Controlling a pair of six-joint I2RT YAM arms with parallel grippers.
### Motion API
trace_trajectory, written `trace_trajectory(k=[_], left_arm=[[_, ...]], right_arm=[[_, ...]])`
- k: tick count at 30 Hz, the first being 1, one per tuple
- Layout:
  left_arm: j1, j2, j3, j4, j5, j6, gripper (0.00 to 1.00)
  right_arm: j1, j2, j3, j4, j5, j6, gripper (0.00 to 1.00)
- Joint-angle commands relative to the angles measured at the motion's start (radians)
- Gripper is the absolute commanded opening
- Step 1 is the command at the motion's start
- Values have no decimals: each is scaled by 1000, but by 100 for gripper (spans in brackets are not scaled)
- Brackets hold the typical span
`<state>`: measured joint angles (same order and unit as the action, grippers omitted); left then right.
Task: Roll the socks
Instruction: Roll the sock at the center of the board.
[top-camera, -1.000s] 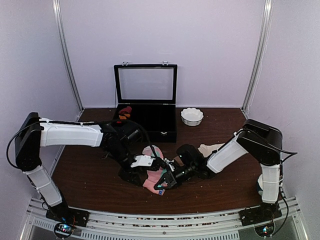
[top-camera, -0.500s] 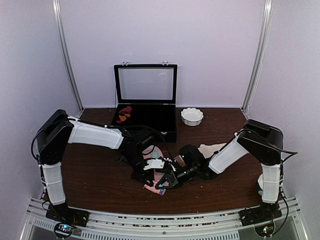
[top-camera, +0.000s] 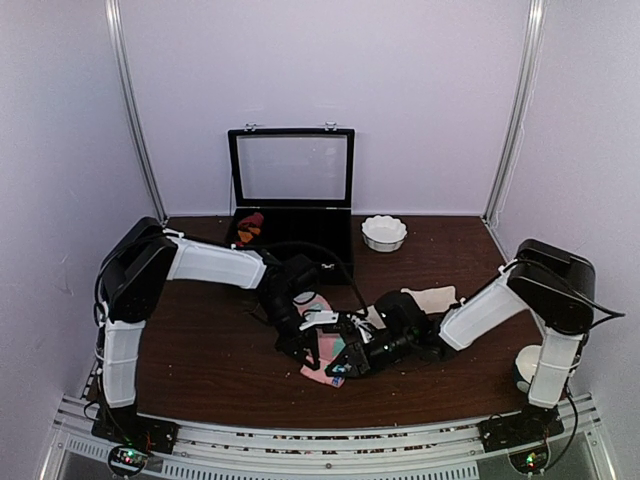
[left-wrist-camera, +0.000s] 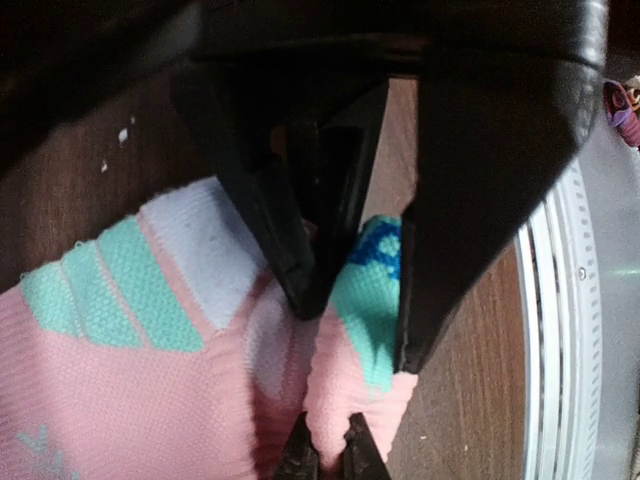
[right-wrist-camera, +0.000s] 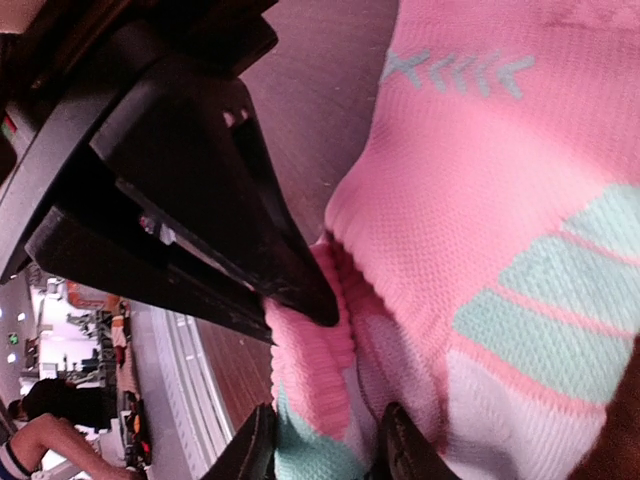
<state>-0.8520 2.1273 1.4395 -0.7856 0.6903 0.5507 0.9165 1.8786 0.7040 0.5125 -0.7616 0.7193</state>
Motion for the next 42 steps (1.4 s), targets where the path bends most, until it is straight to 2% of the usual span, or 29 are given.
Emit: trace_trajectory(k=[1,4,8,12,13,14,18,22,25,30,32,35,42], left_arm=[[24,95,29,-72,-91,-53,0],[24,111,39,-87,-132,-51,0],[24,151,73,-125,-175,-54,0],[27,170,90,-139,-194,-65,0],[26,172,94,-144,-197,-65,0],[28,172,97,-146,-198,-66,0],[32,180,113,-165,-202,-66,0],[35,203,132,-197,-201,-58,0],[37,214,143,-211,-213,-55,0],[43,223,159,-219,-210,-60,0],[43,232,170,-229,-210,-60,0],[44,241,177,-230,-214,-58,0],[43,254,198,-243,-215,-55,0]], right_arm=[[39,-132,-61,-281,217,-159,37],[85,-251,-80,-405,369,-248,40],[191,-417,-139,-462,600,-358,44],[285,-531,-138,-527,793,-475,56],[319,-549,-127,-561,856,-502,95],[343,-565,-114,-592,926,-524,99],[394,-630,-107,-665,1198,-542,100],[384,-693,-199,-601,1426,-338,100],[361,-739,-285,-413,1279,-423,100],[471,-654,-342,-122,1204,-891,100],[473,-593,-300,-118,1111,-1018,97],[472,-472,-218,-119,1029,-1152,84],[443,-259,-69,-112,930,-1326,66]])
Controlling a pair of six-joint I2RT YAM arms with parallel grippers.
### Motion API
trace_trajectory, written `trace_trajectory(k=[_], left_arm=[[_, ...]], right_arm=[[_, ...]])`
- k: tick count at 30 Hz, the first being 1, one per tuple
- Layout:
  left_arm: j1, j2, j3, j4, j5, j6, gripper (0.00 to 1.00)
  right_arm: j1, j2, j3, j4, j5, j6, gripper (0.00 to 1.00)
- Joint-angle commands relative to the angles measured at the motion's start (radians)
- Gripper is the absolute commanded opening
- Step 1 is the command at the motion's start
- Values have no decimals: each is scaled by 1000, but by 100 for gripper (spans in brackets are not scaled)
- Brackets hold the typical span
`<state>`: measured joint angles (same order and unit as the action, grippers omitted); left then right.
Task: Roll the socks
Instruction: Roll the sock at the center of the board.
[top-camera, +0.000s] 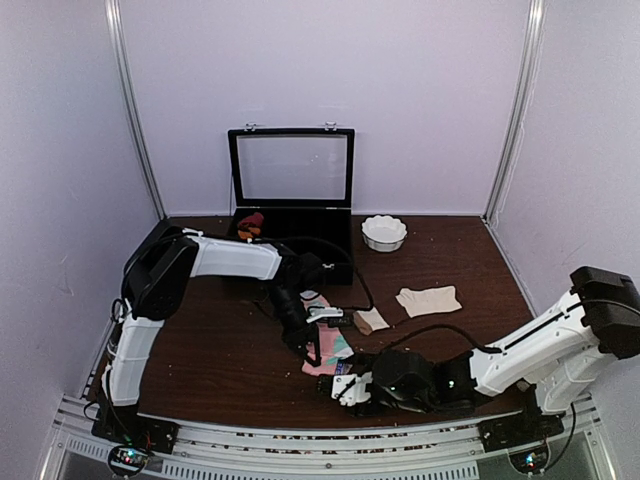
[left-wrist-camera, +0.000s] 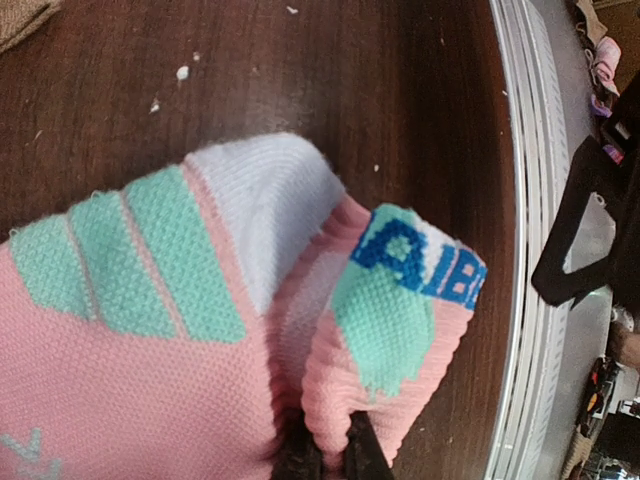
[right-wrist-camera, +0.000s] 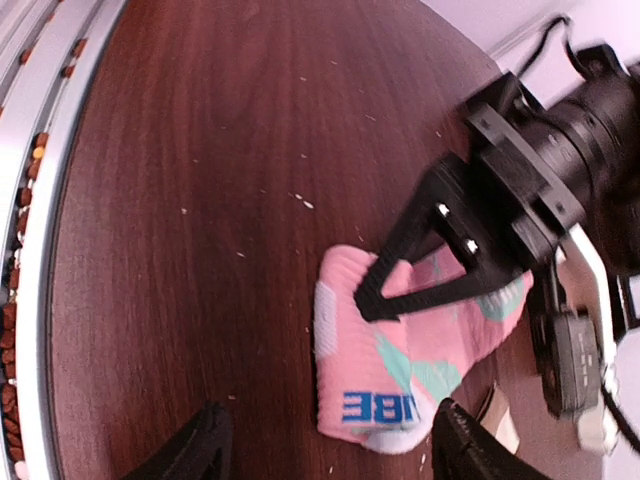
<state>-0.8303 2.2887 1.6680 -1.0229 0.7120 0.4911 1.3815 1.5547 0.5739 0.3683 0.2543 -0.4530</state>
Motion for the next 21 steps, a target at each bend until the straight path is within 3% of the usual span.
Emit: trace_trajectory(k=[1,10,21], left_arm=[[22,94,-29,-8,-238,6,0],[25,97,-22,-18,-234,16,0],[38,105,7,-44,-243,29,0]], right_arm=[[-32,81,78,22,-107,-162,64],[-119,160,149,-37,-178,-200,49],[-140,213,130,-75,-228,-166,44]])
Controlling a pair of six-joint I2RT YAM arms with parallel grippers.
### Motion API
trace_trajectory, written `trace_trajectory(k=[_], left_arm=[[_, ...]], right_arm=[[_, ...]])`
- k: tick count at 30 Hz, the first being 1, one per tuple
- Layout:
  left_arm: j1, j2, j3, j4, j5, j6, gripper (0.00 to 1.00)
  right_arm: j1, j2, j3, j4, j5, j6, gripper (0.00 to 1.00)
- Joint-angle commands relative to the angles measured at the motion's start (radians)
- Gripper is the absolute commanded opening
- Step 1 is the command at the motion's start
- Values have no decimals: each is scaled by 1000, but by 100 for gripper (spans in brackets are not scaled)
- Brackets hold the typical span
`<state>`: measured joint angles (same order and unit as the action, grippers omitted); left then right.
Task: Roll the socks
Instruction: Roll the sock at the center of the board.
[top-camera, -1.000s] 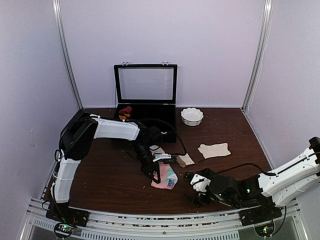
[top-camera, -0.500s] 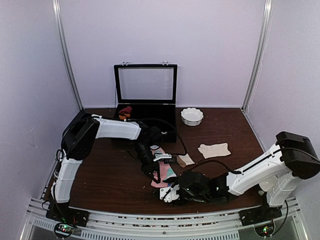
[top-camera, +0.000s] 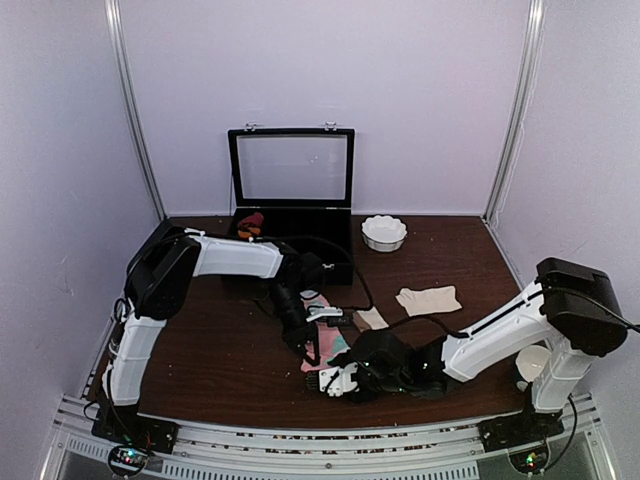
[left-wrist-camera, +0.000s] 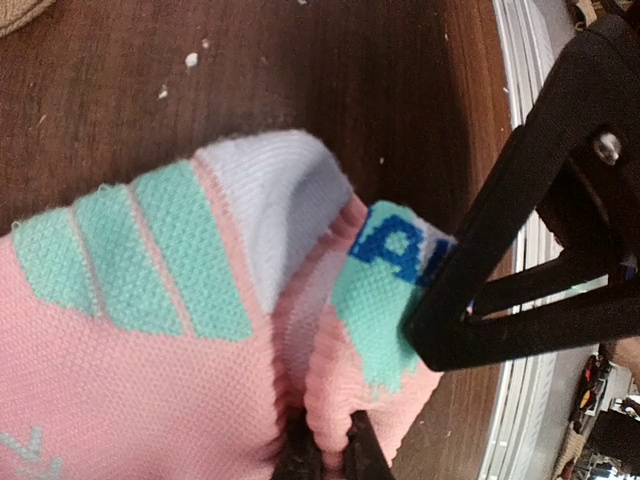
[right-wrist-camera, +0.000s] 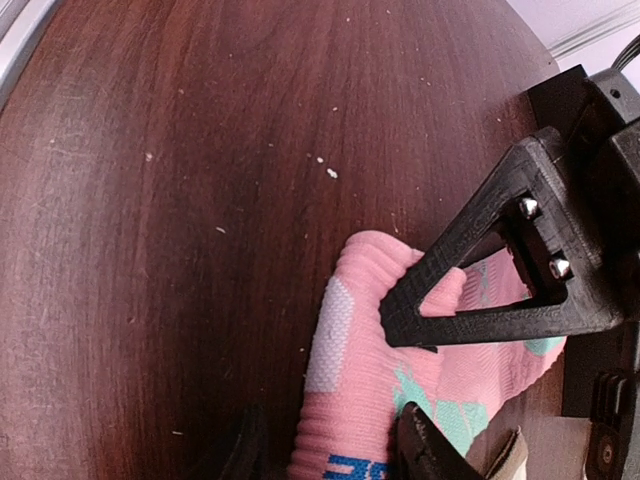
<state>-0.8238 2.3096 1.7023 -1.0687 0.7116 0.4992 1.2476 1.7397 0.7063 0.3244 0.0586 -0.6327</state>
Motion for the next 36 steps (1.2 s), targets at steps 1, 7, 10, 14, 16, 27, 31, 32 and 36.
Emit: trace_trajectory(k=[1,7,10,14,16,27,31,32,36], left_arm=[[32,83,-28,1,-242,21,0],[33,83,-33,-4,-232,32,0],[33,87,-21,-19,-230,44,0],[35,84,-15,-29,-233,57,0],[36,83,-15,-29,-237,59,4],[116,-55,-17,-39,-211,29,47],[162,-125,-13,-64,-183,28,50],[173,-137,-13,-63,-180,23,50],[203,-150,-22,-5,-198,-34,51]], right_arm=[[-9,39,0,-29,-26,17,43],[-23,86,9,6,36,15,41],[-28,103,21,0,54,0,37],[-46,115,35,-41,54,22,28],[-58,120,55,-93,31,34,19],[-72,116,130,-263,-135,137,0],[-56,98,124,-285,-166,180,0],[-50,93,121,-293,-175,190,0],[-21,74,136,-342,-206,217,0]])
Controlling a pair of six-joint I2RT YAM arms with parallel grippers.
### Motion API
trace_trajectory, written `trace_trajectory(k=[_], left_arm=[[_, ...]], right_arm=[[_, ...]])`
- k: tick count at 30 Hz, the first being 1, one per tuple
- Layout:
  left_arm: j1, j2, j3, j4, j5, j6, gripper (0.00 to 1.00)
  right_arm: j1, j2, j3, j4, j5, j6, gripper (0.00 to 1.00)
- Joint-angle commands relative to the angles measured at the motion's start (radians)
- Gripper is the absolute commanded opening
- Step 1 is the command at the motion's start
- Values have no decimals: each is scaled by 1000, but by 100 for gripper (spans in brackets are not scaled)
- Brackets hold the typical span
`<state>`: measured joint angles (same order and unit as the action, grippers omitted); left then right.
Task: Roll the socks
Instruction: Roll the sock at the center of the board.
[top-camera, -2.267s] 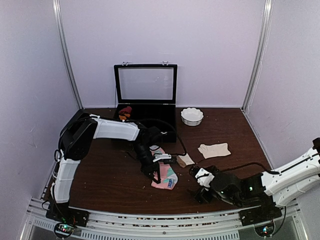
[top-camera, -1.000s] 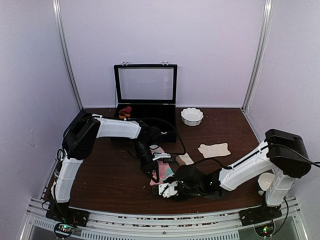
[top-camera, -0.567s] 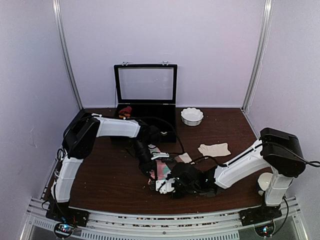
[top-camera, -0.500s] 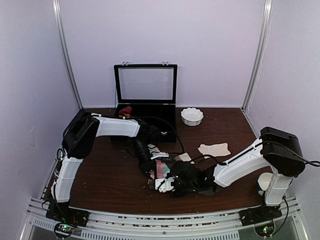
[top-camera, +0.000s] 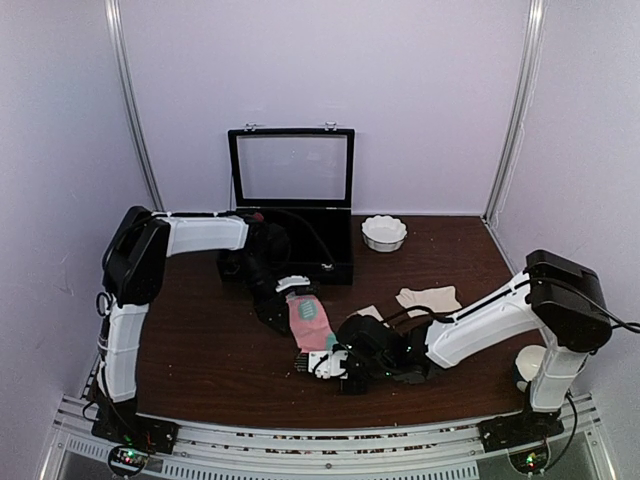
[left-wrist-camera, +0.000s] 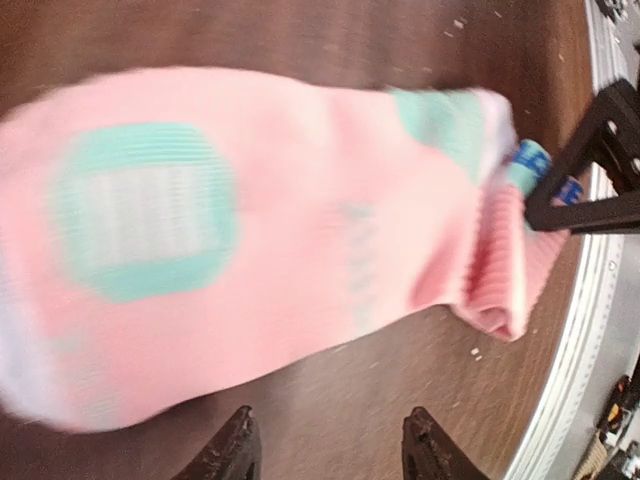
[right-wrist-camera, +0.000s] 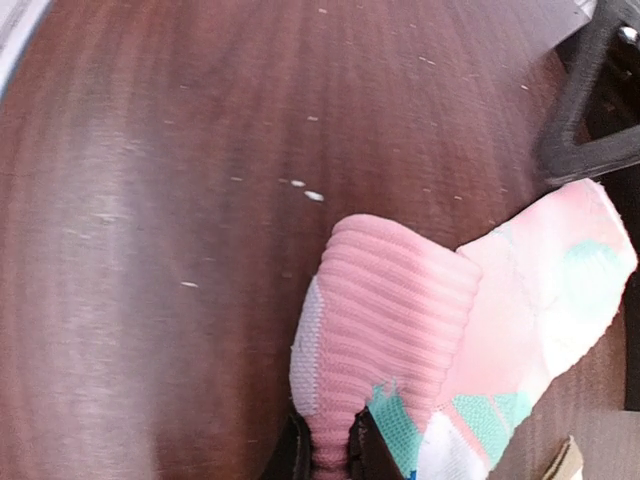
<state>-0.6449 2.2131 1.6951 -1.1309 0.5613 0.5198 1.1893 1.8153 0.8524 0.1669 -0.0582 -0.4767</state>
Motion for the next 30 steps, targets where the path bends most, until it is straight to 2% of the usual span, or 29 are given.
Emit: trace_trajectory(k=[1,9,15,19,23,30], left_arm=[[25,-49,-20,81,-53,-72,50],[2,57,1,109,-33,-107,45],[-8,83,7,135,-108,-99,42],[-8,83,38,152,-137,-95,41],[-8,86,80,152,-121,-90,41],[-9,107,109,146,-81,-82,41]], right_arm=[[40,-8,-9,-187,-107,78,0],[63,21,65,-280,-195,178,0],[56,67,146,-327,-322,248,0],[7,100,169,-326,-413,359,0],[-68,144,173,-313,-544,484,0],[-137,227,230,-328,-684,655,0]])
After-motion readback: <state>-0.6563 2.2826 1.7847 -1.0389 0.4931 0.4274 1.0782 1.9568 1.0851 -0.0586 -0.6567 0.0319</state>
